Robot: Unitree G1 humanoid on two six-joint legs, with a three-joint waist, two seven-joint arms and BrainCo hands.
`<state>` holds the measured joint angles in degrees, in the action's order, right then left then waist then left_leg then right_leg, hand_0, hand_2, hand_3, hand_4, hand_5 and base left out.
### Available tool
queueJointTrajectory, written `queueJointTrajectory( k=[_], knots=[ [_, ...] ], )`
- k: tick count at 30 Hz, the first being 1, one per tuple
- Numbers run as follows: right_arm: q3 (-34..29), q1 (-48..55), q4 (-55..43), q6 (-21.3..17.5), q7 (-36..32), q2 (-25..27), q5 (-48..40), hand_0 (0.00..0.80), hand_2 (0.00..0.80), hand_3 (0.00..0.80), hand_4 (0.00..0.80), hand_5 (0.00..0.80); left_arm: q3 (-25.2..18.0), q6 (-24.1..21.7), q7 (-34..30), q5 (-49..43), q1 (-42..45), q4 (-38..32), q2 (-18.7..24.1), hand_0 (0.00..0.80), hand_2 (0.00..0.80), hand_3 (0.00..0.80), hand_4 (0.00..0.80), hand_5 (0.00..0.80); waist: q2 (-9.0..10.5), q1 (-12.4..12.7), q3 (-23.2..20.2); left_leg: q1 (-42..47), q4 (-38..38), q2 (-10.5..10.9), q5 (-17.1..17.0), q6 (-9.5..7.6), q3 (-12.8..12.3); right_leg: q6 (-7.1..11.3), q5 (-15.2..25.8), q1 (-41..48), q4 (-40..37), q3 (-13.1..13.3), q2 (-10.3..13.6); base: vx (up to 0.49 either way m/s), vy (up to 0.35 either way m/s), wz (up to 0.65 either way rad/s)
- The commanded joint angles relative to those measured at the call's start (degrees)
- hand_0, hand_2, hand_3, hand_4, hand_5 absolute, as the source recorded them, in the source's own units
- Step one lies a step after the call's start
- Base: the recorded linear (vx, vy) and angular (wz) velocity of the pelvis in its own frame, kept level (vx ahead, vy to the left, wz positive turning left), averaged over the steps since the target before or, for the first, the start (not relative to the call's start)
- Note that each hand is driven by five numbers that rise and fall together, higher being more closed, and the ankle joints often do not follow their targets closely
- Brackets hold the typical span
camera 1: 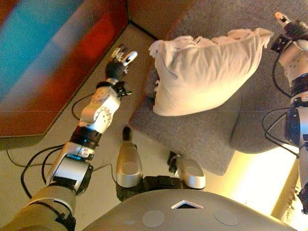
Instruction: Pick up the cushion and take it to the sofa
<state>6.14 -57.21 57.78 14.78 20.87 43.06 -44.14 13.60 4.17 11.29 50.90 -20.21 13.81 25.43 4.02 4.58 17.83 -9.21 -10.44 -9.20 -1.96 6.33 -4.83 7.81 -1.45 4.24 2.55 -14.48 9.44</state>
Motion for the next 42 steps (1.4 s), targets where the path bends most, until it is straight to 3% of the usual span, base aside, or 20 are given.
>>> queueJointTrajectory(
  k=[1, 5, 9, 13, 16, 19, 25, 27, 31, 36, 42],
  knots=[
    [-0.44, 7.62, -3.78, -5.78, 3.41, 6.19, -0.09, 0.000, 0.000, 0.000, 0.000, 0.000, 1.03, -3.61, -5.08, -1.76, 7.23, -6.95, -0.72, 0.000, 0.000, 0.000, 0.000, 0.000, -0.78, 2.29, -10.57, 3.38, -1.68, -4.86, 1.97, 4.46, -1.34, 3.31, 1.65, -1.91, 1.78, 1.81, 3.43, 0.020, 0.063, 0.05],
    [-3.11, 12.63, -9.01, -8.68, 2.48, 8.13, 1.06, 0.000, 0.000, 0.000, 0.000, 0.000, -1.17, -6.03, -5.42, -2.22, 11.56, -9.31, 0.35, 0.000, 0.000, 0.000, 0.000, 0.000, -1.17, 1.71, -11.77, 5.23, -0.56, -4.02, 2.48, 3.83, -2.36, 3.42, 2.21, -1.09, 0.80, 1.44, 3.78, -0.003, 0.091, -0.01],
    [-8.26, 21.88, -18.32, -10.93, 1.30, 5.93, 0.53, 0.000, 0.000, 0.000, 0.000, 0.000, -5.18, -7.42, -6.45, -3.38, 15.99, -10.81, 0.67, 0.000, 0.000, 0.000, 0.000, 0.000, -1.19, 0.60, -12.33, 6.58, 0.54, -2.68, 3.03, 2.87, -3.02, 3.27, 2.85, -1.32, 0.28, 1.66, 3.79, -0.048, 0.063, -0.08],
    [-13.49, 35.00, -31.66, -13.24, -0.31, -2.20, 3.32, 0.000, 0.000, 0.000, 0.000, 0.000, -9.61, -7.29, -9.51, -2.04, 20.45, -11.87, -0.53, 0.000, 0.000, 0.000, 0.000, 0.000, -1.23, -1.06, -12.54, 7.94, 2.43, -1.56, 3.19, 1.95, -4.01, 3.07, 3.70, -1.97, -0.72, 2.04, 3.24, -0.078, 0.062, -0.05],
    [-15.10, 43.99, -38.54, -17.45, -7.13, -8.44, 3.68, 0.000, 0.000, 0.000, 0.000, 0.000, -10.79, -8.01, -12.40, -2.72, 23.62, -12.61, -2.74, 0.000, 0.000, 0.000, 0.000, 0.000, -1.35, -2.05, -12.67, 9.11, 4.74, -0.70, 2.73, 1.25, -4.91, 3.20, 4.61, -2.44, -1.65, 2.02, 2.81, -0.109, 0.053, -0.11],
    [-14.23, 50.30, -41.90, -23.79, -14.13, -14.83, 0.63, 0.000, 0.000, 0.000, 0.000, 0.000, -10.14, -7.70, -13.49, -2.64, 25.32, -11.04, -4.69, 0.000, 0.000, 0.000, 0.000, 0.000, -1.34, -3.18, -12.84, 10.13, 6.87, -0.01, 2.16, 0.78, -5.99, 3.61, 5.46, -2.83, -2.36, 1.87, 2.54, -0.106, 0.032, -0.04],
    [-9.74, 55.34, -41.84, -29.27, -24.64, -24.38, -4.79, 0.000, 0.000, 0.000, 0.000, 0.000, -8.62, -12.19, -19.65, -4.90, 26.39, -10.21, -6.05, 0.000, 0.000, 0.000, 0.000, 0.000, -1.41, -4.69, -12.18, 10.75, 9.72, 1.85, 1.73, -0.17, -8.24, 4.38, 8.39, -4.62, -4.98, 0.88, 2.57, -0.138, 0.023, -0.11],
    [-8.83, 56.05, -41.87, -29.98, -26.60, -26.96, -8.37, 0.000, 0.000, 0.000, 0.000, 0.000, -8.68, -14.67, -20.68, -5.29, 26.28, -10.14, -5.64, 0.000, 0.000, 0.000, 0.000, 0.000, -1.77, -5.01, -11.70, 10.25, 10.22, 2.49, 1.62, -0.49, -8.25, 4.43, 8.79, -5.70, -5.09, 1.31, 2.39, -0.148, 0.038, -0.10],
    [-5.76, 59.27, -44.68, -27.46, -34.20, -32.14, -18.48, 0.000, 0.000, 0.000, 0.000, 0.000, -9.49, -14.22, -25.73, 0.14, 27.39, -9.68, -6.66, 0.000, 0.000, 0.000, 0.000, 0.000, -2.15, -6.14, -10.81, 9.20, 9.06, 3.27, 2.34, -1.45, -8.88, 4.58, 8.45, -8.05, -3.33, 2.92, 2.82, -0.120, 0.055, -0.12],
    [-3.47, 59.19, -42.53, -27.64, -33.19, -34.18, -21.00, 0.000, 0.000, 0.000, 0.000, 0.000, -7.97, -15.73, -25.05, 2.55, 26.12, -8.46, -8.17, 0.000, 0.000, 0.000, 0.000, 0.000, -2.52, -6.57, -11.13, 9.85, 9.58, 3.93, 2.69, -1.71, -9.43, 4.82, 8.74, -7.30, -4.43, 2.62, 3.11, -0.023, 0.058, -0.06],
    [-0.87, 59.08, -43.52, -27.99, -33.25, -33.36, -16.38, 0.000, 0.000, 0.000, 0.000, 0.000, -6.90, -16.32, -23.14, 0.72, 26.91, -10.28, -8.16, 0.000, 0.000, 0.000, 0.000, 0.000, -2.82, -6.52, -11.28, 10.35, 9.74, 4.28, 2.90, -1.80, -9.71, 4.89, 8.86, -6.93, -4.57, 2.42, 3.38, -0.008, 0.041, -0.05]
  ],
)
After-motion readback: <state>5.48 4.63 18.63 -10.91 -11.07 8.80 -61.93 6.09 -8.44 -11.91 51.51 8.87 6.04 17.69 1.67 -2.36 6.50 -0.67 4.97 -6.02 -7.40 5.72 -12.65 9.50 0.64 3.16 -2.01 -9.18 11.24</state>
